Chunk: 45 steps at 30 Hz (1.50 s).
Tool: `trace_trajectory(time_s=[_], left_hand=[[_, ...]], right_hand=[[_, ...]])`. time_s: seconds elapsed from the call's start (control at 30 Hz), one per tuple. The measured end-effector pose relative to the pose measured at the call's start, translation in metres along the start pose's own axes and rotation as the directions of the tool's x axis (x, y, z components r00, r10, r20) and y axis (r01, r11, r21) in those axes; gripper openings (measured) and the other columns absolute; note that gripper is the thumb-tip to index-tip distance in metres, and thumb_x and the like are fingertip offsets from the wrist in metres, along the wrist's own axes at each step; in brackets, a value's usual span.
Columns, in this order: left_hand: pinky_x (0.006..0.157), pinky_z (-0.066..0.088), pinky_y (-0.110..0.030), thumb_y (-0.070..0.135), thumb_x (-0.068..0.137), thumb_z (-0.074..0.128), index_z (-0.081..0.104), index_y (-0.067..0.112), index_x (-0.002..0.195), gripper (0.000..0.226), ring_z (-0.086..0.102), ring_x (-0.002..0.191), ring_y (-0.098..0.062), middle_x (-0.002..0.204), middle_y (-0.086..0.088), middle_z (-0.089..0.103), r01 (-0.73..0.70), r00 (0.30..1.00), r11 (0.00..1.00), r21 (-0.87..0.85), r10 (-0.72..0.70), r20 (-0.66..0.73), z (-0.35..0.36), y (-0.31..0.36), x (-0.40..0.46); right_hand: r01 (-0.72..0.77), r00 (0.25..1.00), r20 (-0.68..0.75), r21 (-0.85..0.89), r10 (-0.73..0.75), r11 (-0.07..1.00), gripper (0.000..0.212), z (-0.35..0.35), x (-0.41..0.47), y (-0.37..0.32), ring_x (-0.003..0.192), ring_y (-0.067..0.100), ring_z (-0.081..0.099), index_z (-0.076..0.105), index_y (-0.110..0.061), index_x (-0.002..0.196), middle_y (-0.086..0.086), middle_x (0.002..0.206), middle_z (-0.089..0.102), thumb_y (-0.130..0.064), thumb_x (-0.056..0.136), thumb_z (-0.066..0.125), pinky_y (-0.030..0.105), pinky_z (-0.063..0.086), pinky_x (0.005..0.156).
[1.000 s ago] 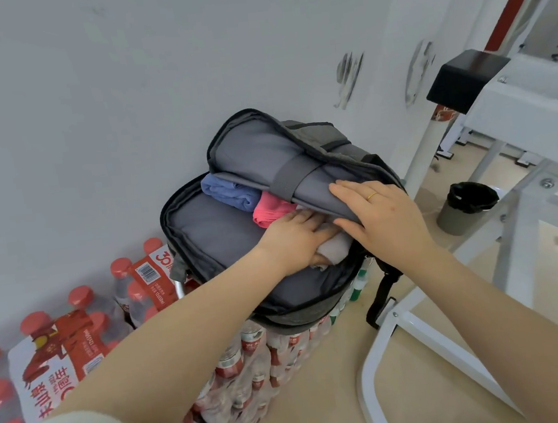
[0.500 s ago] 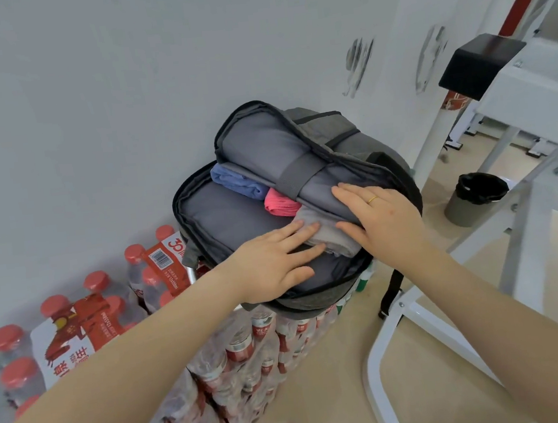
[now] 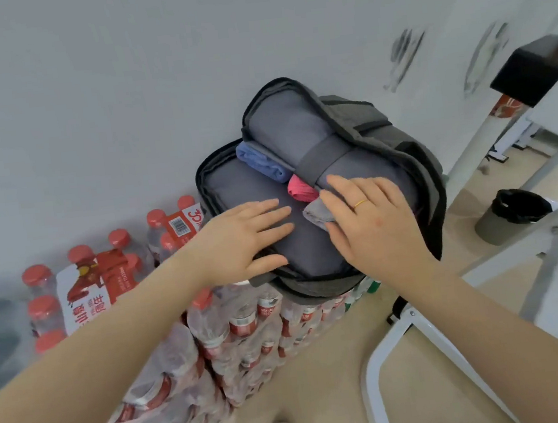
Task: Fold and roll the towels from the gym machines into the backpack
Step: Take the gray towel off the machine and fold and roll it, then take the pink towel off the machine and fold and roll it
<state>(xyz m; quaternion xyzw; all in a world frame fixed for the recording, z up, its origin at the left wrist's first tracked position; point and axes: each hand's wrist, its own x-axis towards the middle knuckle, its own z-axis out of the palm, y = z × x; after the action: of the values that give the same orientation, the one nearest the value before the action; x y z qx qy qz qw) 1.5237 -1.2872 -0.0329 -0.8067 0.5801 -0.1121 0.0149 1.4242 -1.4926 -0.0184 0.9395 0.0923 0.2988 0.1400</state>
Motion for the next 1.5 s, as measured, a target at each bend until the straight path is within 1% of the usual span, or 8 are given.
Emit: trace_trajectory(time_s=[0.2, 0.4, 0.53, 0.7, 0.83, 1.03, 1.2, 1.5], left_hand=[[0.071, 0.056, -0.036, 0.027, 0.084, 0.043, 0.063, 0.009, 0.104, 0.034, 0.066, 0.086, -0.027, 0.096, -0.009, 0.068, 0.448, 0.890, 0.889, -0.098, -0.454, -0.044, -0.006, 0.003, -0.111], [0.058, 0.047, -0.027, 0.032, 0.084, 0.042, 0.063, 0.010, 0.094, 0.032, 0.060, 0.070, -0.023, 0.081, -0.004, 0.063, 0.804, 0.529, 0.525, -0.279, -0.846, -0.068, -0.014, 0.083, -0.236], [0.061, 0.049, -0.030, 0.046, 0.079, 0.031, 0.060, 0.016, 0.104, 0.048, 0.054, 0.066, -0.014, 0.079, 0.006, 0.053, 0.922, 0.172, 0.168, -0.349, -0.985, -0.020, -0.024, 0.166, -0.325], [0.058, 0.041, -0.027, 0.051, 0.073, 0.029, 0.054, 0.023, 0.096, 0.044, 0.045, 0.056, -0.010, 0.062, 0.018, 0.041, 0.916, -0.237, -0.212, -0.340, -0.971, -0.035, -0.057, 0.313, -0.423], [0.061, 0.042, -0.030, 0.040, 0.078, 0.038, 0.057, 0.016, 0.093, 0.035, 0.045, 0.059, -0.004, 0.063, 0.014, 0.047, 0.807, -0.534, -0.512, -0.295, -0.845, 0.006, -0.094, 0.460, -0.483], [0.062, 0.042, -0.031, 0.016, 0.087, 0.052, 0.053, 0.022, 0.081, 0.009, 0.047, 0.060, -0.013, 0.068, 0.000, 0.058, 0.492, -0.853, -0.793, -0.360, -0.521, -0.019, -0.141, 0.651, -0.530], [0.062, 0.044, -0.033, 0.026, 0.081, 0.049, 0.051, 0.028, 0.075, 0.006, 0.047, 0.060, -0.012, 0.066, 0.003, 0.058, 0.288, -0.956, -0.859, -0.423, -0.283, -0.077, -0.167, 0.776, -0.564], [0.066, 0.049, -0.032, 0.047, 0.071, 0.034, 0.058, 0.025, 0.079, 0.034, 0.056, 0.068, -0.012, 0.069, 0.011, 0.057, 0.128, -0.989, -0.889, -0.441, -0.083, -0.119, -0.182, 0.912, -0.691]], right_hand=[[0.289, 0.946, 0.015, 0.406, -0.323, 0.867, 0.028, 0.007, 0.044, -0.083, 0.075, 0.023, 0.064, 0.067, -0.012, 0.088, 0.004, 0.088, 0.068, -0.027, 0.083, 0.043, 0.030, 0.050, 0.059], [0.600, 0.707, -0.018, 0.546, -0.707, 0.585, 0.039, -0.006, 0.054, -0.197, 0.064, 0.021, 0.065, 0.068, -0.012, 0.083, 0.002, 0.074, 0.069, -0.030, 0.082, 0.034, 0.029, 0.051, 0.049], [0.770, 0.425, -0.113, 0.567, -0.898, 0.293, 0.037, -0.051, 0.030, -0.285, 0.063, 0.023, 0.065, 0.068, -0.012, 0.082, 0.003, 0.072, 0.068, -0.029, 0.081, 0.035, 0.031, 0.051, 0.050], [0.848, 0.159, -0.327, 0.528, -0.932, -0.041, 0.031, -0.142, -0.043, -0.390, 0.052, 0.021, 0.062, 0.064, -0.012, 0.069, 0.002, 0.063, 0.063, -0.032, 0.079, 0.042, 0.024, 0.043, 0.040], [0.807, -0.051, -0.405, 0.521, -0.913, -0.277, 0.031, -0.222, -0.144, -0.474, 0.098, 0.025, 0.058, 0.057, -0.013, 0.106, 0.005, 0.109, 0.060, -0.036, 0.094, 0.040, 0.034, 0.043, 0.071], [0.673, -0.263, -0.495, 0.521, -0.828, -0.525, 0.030, -0.336, -0.284, -0.565, 0.099, 0.024, 0.055, 0.052, -0.017, 0.111, 0.002, 0.106, 0.060, -0.040, 0.095, 0.040, 0.033, 0.040, 0.074], [0.574, -0.423, -0.573, 0.430, -0.702, -0.697, 0.030, -0.435, -0.378, -0.623, 0.098, 0.019, 0.055, 0.051, -0.020, 0.114, -0.005, 0.107, 0.060, -0.040, 0.095, 0.039, 0.029, 0.038, 0.069], [0.533, -0.606, -0.561, 0.241, -0.564, -0.811, 0.030, -0.556, -0.514, -0.770, 0.099, 0.020, 0.056, 0.051, -0.020, 0.112, -0.002, 0.106, 0.062, -0.041, 0.095, 0.038, 0.031, 0.041, 0.072]])
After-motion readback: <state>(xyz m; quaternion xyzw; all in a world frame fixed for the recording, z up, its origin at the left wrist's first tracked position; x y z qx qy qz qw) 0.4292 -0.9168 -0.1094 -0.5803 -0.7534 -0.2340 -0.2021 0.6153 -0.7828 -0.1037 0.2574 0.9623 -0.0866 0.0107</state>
